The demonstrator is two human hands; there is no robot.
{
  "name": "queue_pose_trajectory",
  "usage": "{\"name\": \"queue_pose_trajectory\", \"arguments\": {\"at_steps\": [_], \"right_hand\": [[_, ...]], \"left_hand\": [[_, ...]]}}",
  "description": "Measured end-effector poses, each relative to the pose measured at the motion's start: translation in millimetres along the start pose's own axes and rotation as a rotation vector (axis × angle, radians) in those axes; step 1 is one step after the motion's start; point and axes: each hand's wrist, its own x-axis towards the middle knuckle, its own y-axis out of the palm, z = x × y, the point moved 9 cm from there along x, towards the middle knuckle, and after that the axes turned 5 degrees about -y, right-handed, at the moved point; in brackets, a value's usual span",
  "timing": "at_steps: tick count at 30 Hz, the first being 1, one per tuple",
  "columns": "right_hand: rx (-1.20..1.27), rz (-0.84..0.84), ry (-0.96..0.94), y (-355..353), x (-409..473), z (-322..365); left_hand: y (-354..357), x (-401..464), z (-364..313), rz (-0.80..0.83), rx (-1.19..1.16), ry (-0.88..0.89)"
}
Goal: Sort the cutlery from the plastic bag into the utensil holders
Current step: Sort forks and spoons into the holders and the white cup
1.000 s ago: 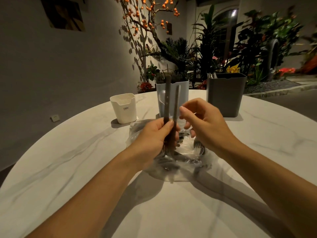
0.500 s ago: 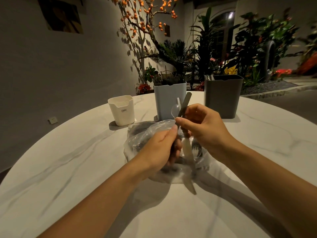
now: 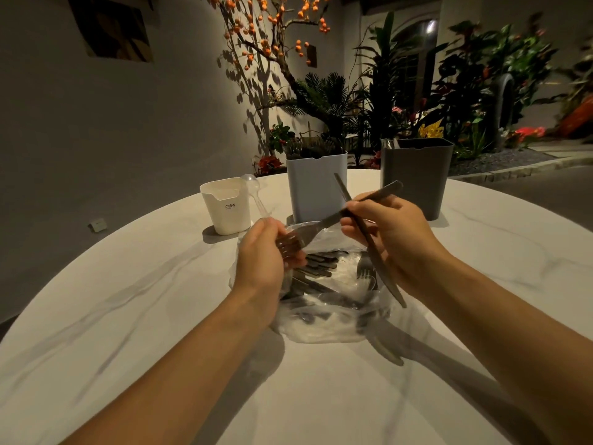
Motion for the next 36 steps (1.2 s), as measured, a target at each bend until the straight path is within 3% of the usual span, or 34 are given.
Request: {"name": "queue_pose_trajectory", "arguments": {"at_steps": [3, 9, 19, 23, 30, 36], "right_hand": [[0.136, -0.006, 0.017, -1.6, 0.7, 0.4], [0.208, 0.124, 0.068, 13.2, -3.7, -10.8], [-0.021, 0.326, 0.280, 38.4, -21.0, -38.4], [0.014, 0.365, 0.315, 40.8, -22.4, -38.4], [-0.337, 0.420, 0.140, 35.6, -16.6, -31.8], [-0.399, 0.353, -0.035, 35.9, -12.5, -16.9]], "left_hand": [[-3.8, 3.8, 5.3, 0.014, -0.195, -0.080], [23.4, -4.8, 3.2, 0.193, 0.077, 0.030], [-2.0, -2.2, -14.0, -0.096, -0.059, 0.090], [-16.6, 0.7, -27.1, -0.183, -0.210, 0.102], [-19.7, 3.8, -44.4, -0.109, -0.239, 0.166], [-8.8, 12.1, -39.7, 0.021, -0.132, 0.125]]}}
